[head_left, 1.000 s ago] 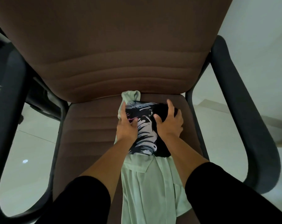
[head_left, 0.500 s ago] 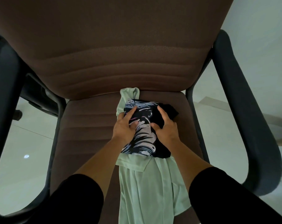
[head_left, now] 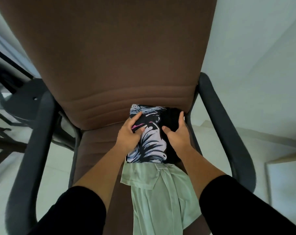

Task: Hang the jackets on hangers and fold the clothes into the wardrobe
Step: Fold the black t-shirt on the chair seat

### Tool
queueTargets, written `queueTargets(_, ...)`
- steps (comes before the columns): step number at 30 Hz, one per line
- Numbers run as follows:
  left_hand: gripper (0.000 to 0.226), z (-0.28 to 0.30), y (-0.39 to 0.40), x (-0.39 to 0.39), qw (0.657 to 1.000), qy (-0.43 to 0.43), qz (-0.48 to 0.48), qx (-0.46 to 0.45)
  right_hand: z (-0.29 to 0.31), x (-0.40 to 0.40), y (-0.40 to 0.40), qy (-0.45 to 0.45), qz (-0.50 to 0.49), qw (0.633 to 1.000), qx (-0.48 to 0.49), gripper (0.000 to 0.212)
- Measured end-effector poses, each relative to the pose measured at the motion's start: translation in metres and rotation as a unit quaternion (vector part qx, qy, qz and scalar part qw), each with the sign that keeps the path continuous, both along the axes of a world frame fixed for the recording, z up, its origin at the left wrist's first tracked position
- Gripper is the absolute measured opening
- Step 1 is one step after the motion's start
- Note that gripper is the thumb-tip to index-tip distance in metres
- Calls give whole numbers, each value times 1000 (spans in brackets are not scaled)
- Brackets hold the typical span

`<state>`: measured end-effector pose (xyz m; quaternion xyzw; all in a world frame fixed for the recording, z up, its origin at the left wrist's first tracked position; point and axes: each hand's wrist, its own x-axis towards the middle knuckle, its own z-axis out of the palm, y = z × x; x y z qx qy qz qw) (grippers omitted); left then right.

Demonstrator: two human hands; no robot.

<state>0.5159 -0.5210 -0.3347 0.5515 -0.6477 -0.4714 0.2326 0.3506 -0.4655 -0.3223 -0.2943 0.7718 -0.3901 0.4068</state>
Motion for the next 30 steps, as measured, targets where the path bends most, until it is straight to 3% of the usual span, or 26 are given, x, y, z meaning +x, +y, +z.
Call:
queueTargets(5,60,68,1,-2,999,29,-37,-17,69,1,18,13,6,996,-83,86)
queueTargets(9,63,129,22,1,994,32,-84,-58,131,9,52,41,14,989,-142,71)
queueTargets(16,63,249,97,-8,968,55,-206,-134,242,19,158,105,-100,972,-185,60)
queueTargets(24,63,337,232,-93,902,125,-378,-168,333,-14,335,194,-267,921,-208,61)
queueTargets(30,63,370,378,-169,829,186,-503,-156,365,-35,502,246,-413,854,-197,72)
